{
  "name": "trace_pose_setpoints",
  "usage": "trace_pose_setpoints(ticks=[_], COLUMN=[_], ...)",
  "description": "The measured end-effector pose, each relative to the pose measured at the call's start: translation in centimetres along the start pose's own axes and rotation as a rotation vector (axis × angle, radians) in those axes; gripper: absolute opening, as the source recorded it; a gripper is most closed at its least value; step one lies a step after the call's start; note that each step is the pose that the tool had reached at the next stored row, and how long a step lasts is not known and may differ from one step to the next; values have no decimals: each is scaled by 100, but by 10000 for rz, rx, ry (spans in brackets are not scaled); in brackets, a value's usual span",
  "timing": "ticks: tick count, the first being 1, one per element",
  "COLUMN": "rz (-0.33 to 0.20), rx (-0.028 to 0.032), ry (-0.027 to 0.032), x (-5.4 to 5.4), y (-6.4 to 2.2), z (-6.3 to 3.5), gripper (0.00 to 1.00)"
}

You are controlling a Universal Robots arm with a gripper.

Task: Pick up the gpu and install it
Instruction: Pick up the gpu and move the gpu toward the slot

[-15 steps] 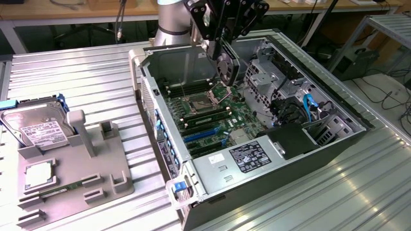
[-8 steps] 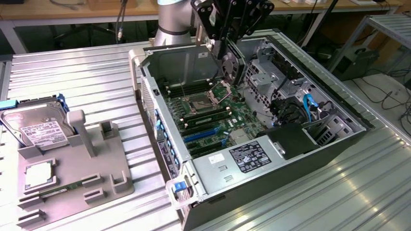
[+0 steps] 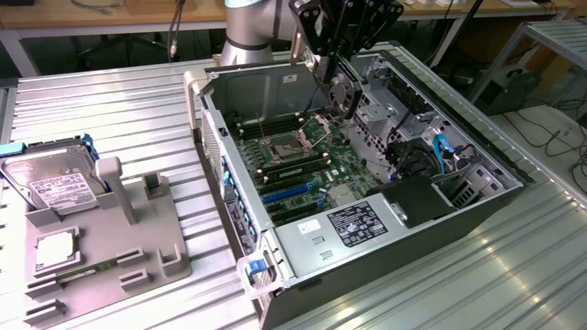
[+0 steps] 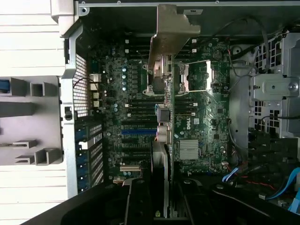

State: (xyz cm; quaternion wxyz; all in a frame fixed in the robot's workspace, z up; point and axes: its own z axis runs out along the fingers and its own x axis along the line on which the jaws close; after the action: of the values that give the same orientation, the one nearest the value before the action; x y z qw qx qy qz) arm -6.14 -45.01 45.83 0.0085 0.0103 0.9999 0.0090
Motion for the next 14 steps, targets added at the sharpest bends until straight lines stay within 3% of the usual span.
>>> trace_pose_setpoints(ticks=[14], rz=[0], rx=[2], ry=[1], x=[-435], y=[9], z=[19], gripper=[27])
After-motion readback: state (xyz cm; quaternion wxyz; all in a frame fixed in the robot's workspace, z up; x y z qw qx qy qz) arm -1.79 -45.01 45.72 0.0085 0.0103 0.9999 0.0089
